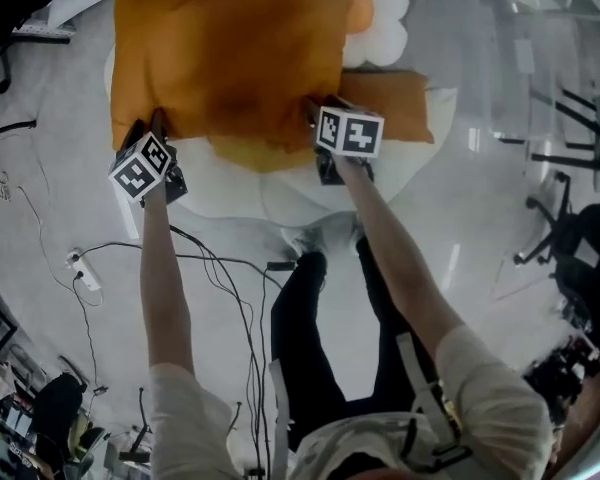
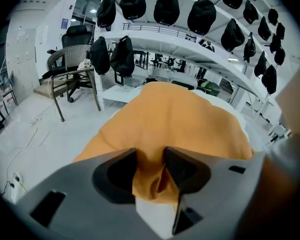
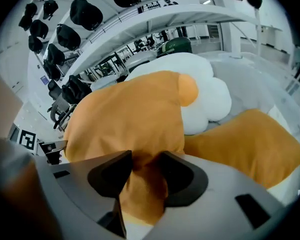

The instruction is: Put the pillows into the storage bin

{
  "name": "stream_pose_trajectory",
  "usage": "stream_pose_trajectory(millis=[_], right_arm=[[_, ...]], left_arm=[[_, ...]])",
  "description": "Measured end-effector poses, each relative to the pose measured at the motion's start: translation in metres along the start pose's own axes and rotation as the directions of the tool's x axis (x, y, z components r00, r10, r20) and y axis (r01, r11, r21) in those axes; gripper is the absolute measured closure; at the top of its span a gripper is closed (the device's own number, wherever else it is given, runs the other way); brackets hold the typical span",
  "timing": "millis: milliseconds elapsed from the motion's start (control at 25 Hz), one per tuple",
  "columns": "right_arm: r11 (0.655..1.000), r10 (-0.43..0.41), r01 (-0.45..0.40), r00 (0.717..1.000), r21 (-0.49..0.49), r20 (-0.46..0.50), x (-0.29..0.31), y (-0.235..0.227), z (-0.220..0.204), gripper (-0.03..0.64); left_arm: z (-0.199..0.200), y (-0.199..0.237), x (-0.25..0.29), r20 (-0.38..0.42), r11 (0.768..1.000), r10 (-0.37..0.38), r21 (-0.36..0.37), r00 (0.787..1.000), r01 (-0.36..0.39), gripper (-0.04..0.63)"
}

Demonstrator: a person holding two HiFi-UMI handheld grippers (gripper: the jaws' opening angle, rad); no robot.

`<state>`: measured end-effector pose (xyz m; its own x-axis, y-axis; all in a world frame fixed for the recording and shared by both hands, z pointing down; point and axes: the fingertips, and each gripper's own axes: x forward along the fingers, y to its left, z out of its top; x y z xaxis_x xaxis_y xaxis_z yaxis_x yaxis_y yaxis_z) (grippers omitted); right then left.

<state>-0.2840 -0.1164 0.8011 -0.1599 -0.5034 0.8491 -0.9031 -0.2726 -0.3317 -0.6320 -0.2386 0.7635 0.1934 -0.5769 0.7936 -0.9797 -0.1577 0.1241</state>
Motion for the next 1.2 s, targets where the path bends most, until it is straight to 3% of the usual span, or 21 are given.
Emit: stream_pose_trajectory(millis=[160, 240, 360, 600, 840, 1040, 1200], right_arm=[[1.0, 0.012, -0.012, 1.0, -0.005, -0.018, -0.003, 0.007, 0.003, 0.56], [1.0, 0.006, -0.006, 1.0, -0.018, -0.003, -0.011, 0.014, 0.008, 0.597], [1.0, -0.003, 0.003, 0.999, -0.007, 0.035, -0.035, 0.019, 0.027, 0.603], [0.997, -0.016, 0.026, 0.989, -0.072, 0.145, -0.121, 0.029, 0.102, 0.604], [0.994, -0.061, 0.08, 0.975, -0.079, 0.214, -0.237, 0.01, 0.14, 0.604], [0.993, -0.08, 0.104, 0.936, -0.053, 0.343, -0.345, -0.022, 0.17, 0.604], [0.987, -0.128, 0.158, 0.895, -0.035, 0.428, -0.435, -0.059, 0.183, 0.604]], left_arm=[[0.004, -0.008, -0.003, -0.018, 0.998, 0.027, 0.054, 0.999, -0.026, 0.52], [0.013, -0.012, -0.013, 0.008, 0.996, 0.051, 0.075, 0.999, -0.052, 0.566], [0.037, -0.023, -0.036, 0.061, 0.996, 0.065, 0.058, 0.996, -0.069, 0.577], [0.11, -0.059, -0.099, 0.175, 1.0, 0.012, 0.002, 0.985, -0.013, 0.578], [0.157, -0.125, -0.178, 0.23, 0.999, -0.036, -0.016, 0.973, 0.04, 0.578], [0.194, -0.207, -0.244, 0.315, 0.992, -0.115, -0.009, 0.942, 0.124, 0.578], [0.22, -0.278, -0.309, 0.393, 0.984, -0.177, 0.048, 0.902, 0.172, 0.578]])
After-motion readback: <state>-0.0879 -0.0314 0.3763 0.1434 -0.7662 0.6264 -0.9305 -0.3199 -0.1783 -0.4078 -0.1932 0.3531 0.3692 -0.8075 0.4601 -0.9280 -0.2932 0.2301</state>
